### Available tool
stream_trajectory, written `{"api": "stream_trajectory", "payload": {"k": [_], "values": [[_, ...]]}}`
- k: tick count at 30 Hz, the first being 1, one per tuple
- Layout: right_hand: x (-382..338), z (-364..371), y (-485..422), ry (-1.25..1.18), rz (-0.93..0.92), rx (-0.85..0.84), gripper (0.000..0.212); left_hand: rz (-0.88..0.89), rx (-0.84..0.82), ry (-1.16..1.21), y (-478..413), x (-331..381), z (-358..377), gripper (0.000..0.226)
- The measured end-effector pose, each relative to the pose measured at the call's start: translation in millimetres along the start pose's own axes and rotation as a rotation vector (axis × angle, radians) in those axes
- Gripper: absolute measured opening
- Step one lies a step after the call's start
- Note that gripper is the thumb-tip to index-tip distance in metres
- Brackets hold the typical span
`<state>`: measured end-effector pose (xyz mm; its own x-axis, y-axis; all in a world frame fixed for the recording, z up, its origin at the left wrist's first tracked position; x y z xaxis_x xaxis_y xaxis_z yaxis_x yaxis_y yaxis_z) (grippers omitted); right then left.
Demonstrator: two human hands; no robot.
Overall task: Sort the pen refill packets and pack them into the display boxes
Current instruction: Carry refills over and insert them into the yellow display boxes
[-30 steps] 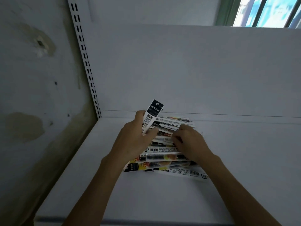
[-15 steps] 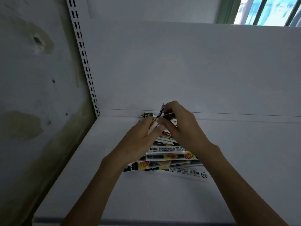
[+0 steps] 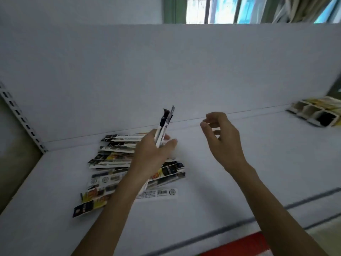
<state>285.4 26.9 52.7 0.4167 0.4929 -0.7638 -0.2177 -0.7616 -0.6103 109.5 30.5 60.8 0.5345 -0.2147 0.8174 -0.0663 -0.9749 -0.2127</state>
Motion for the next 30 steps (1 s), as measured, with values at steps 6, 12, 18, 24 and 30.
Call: {"api": "stream_trajectory", "payload": {"k": [6,12,18,24,30], "values": [[57.7,-152.3,5.6,0.487,0.255,-0.115,0.025,-0.072,-0.149,0.230,-4.3,72.4,107.0,0.032],[72.3,-301.9,26.9,0.612,0.355,0.050,0.027,0.111,-0.221,0.145,7.2,147.4,218.3,0.037],[75.1,-419.7,62.7,0.672,0.470,0.206,0.030,-0.008,-0.508,0.677,24.0,218.1,324.5,0.016],[97.1,-494.6,77.6,0.756,0.479,0.358,0.031,0.027,-0.511,0.607,20.6,272.6,400.1,0.027],[147.2,-523.5,28.2,0.679,0.436,0.321,0.030,0.068,-0.436,0.561,-17.1,296.7,451.5,0.044]]}}
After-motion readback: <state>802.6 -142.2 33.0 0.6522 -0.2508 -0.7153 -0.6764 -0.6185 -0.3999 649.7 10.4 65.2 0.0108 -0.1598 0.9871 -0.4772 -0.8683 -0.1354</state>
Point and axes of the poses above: each hand's wrist, its own y-axis away from the middle knuckle, its own z-axis out of the palm, x = y × z, the point moved 1 cm from there along -y, towards the middle knuckle, and after that the axes turned 13 degrees about -y, right-handed, at the moved point
